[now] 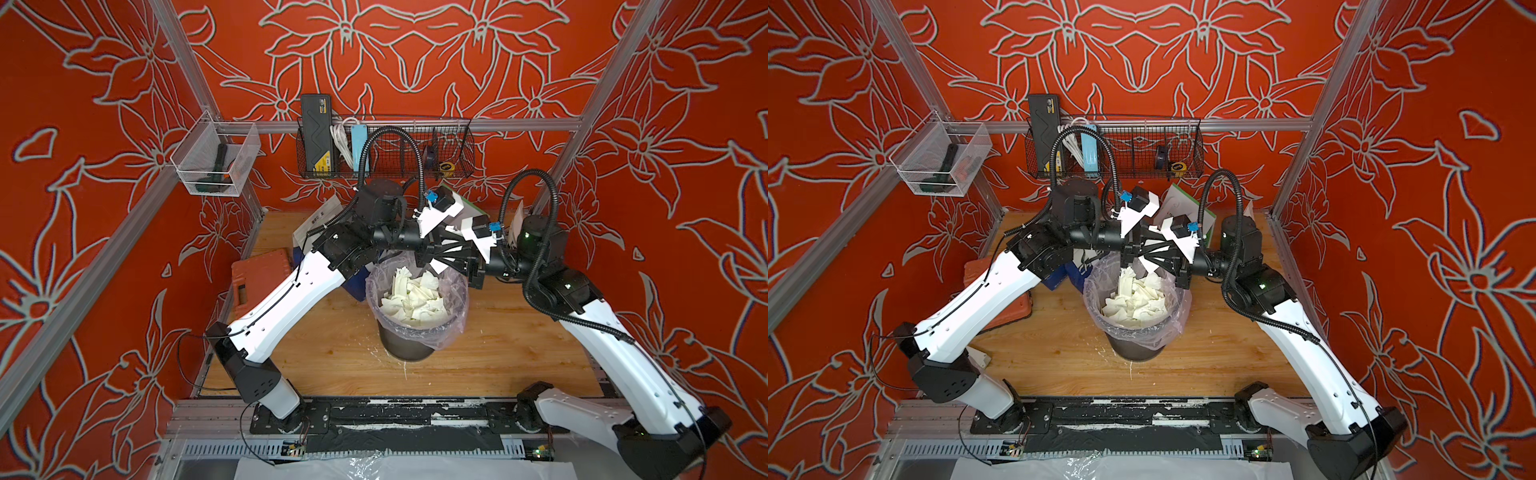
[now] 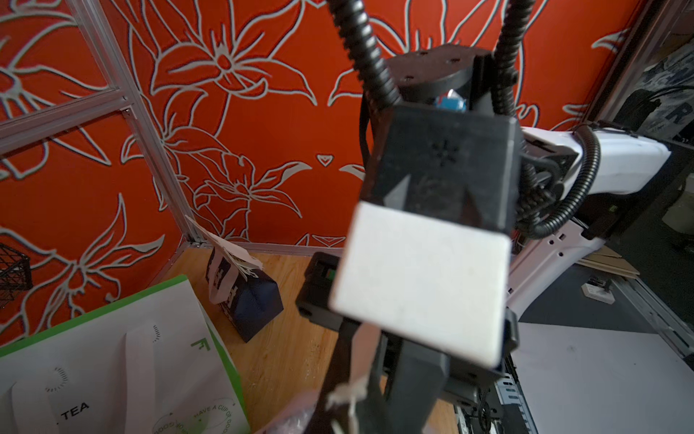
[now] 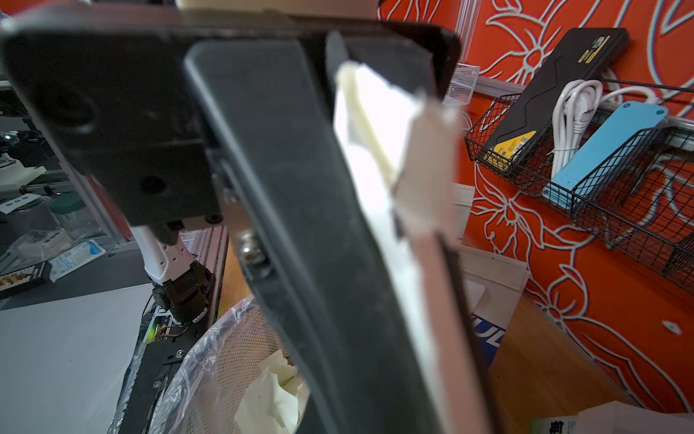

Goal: Shred takeout receipts and throw away
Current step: Shred the takeout receipt.

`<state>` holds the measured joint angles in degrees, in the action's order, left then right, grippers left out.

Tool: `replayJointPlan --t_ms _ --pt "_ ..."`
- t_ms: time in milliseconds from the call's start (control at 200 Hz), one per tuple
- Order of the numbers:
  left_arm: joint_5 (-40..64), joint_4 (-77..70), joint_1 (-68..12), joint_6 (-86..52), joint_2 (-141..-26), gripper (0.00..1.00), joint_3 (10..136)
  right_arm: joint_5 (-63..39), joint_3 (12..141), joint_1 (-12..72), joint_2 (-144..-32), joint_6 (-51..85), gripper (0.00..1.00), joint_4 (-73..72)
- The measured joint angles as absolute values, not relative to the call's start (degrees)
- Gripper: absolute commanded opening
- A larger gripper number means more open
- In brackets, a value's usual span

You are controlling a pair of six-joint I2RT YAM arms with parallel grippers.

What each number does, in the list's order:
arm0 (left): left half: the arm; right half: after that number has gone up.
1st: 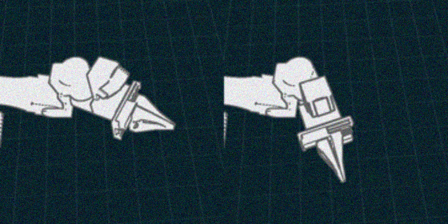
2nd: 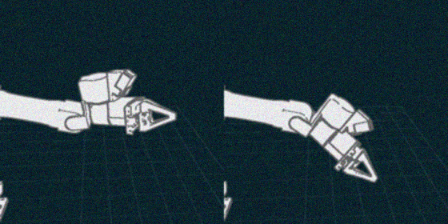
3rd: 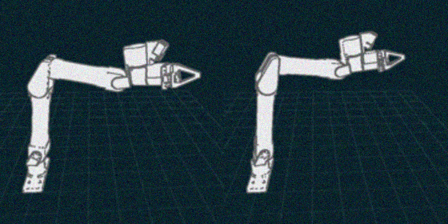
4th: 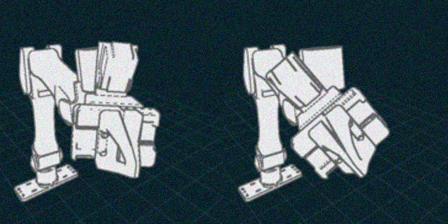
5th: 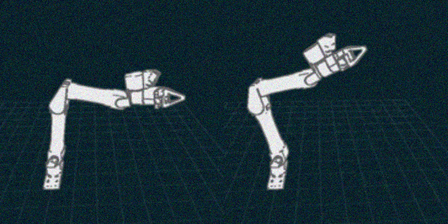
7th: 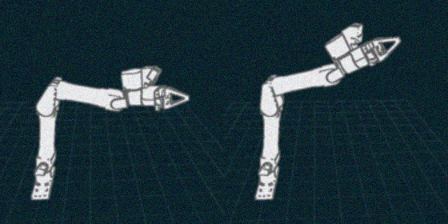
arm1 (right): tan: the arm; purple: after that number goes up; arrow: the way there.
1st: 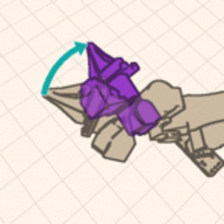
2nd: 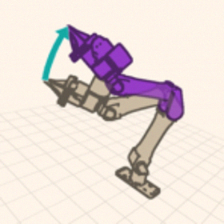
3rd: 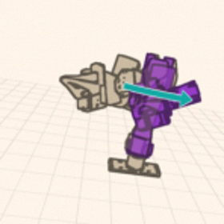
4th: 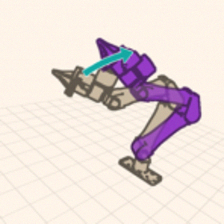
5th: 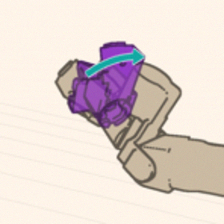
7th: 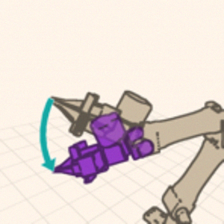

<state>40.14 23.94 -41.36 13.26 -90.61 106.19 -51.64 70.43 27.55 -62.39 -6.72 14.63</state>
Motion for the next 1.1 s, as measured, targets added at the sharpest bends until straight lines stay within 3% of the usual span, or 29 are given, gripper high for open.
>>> replayJointPlan --t_ms 550,831,1096 --pt "6.26 27.05 -46.48 24.64 -90.28 0.0 106.19 -28.4 65.08 31.0 -53.69 -11.94 0.0 8.69" --pt "-9.63 31.46 -45.89 26.85 -90.28 0.0 105.75 -22.41 63.44 31.4 -49.82 -14.5 0.0 3.11" --pt "-14.48 32.34 -45.41 25.15 -89.6 0.0 102.37 -19.53 62.85 31.4 -48.07 -14.5 0.0 1.48"
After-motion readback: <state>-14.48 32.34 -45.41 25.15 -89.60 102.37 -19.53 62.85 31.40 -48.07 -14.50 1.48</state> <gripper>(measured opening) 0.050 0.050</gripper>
